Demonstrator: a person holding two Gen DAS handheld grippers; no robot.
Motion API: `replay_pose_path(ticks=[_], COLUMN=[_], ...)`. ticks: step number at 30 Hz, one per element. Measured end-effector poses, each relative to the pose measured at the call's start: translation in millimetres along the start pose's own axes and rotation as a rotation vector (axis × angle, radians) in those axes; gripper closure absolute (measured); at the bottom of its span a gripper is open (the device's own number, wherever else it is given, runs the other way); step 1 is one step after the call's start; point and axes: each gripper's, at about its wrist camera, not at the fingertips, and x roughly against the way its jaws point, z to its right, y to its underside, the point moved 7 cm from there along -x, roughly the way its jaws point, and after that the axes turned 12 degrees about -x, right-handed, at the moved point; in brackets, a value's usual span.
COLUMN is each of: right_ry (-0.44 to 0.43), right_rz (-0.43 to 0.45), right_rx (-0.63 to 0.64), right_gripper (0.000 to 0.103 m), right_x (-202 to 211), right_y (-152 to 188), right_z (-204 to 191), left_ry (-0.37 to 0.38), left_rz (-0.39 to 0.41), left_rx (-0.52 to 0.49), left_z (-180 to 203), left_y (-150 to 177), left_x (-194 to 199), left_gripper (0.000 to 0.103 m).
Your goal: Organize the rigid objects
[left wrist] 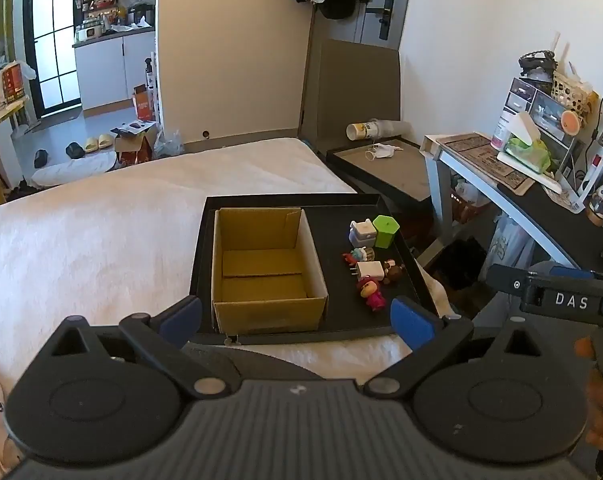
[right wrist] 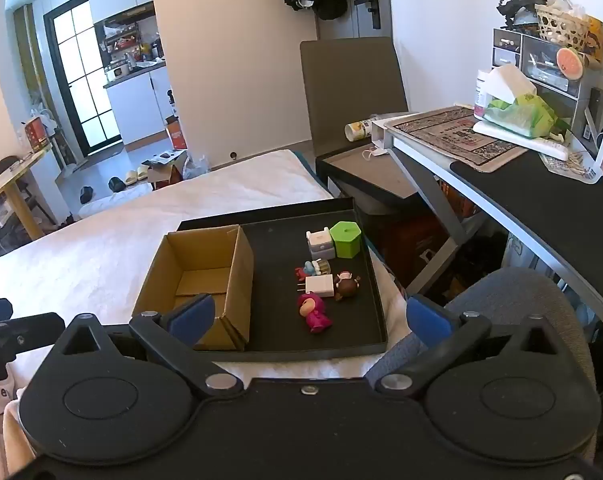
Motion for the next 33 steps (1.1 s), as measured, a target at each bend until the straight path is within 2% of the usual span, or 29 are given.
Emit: replay_pose_path(ticks=[12,33], right_ry=[0.006,0.004], right_rz=[0.005,-0.017], right_rx=[0.010,0.035], right_gripper=[0.000,0.000], right_x=[2,-1], right_y=[4,8], right_z=[-9,-8], left_ry=[0.014,0.018], left_rz=[0.002,-0.013], left_rx=[0.001,0.013], left_z=[-1,1], left_y=[-11,5], left_x=[4,-2], left_gripper=[0.003,0.003])
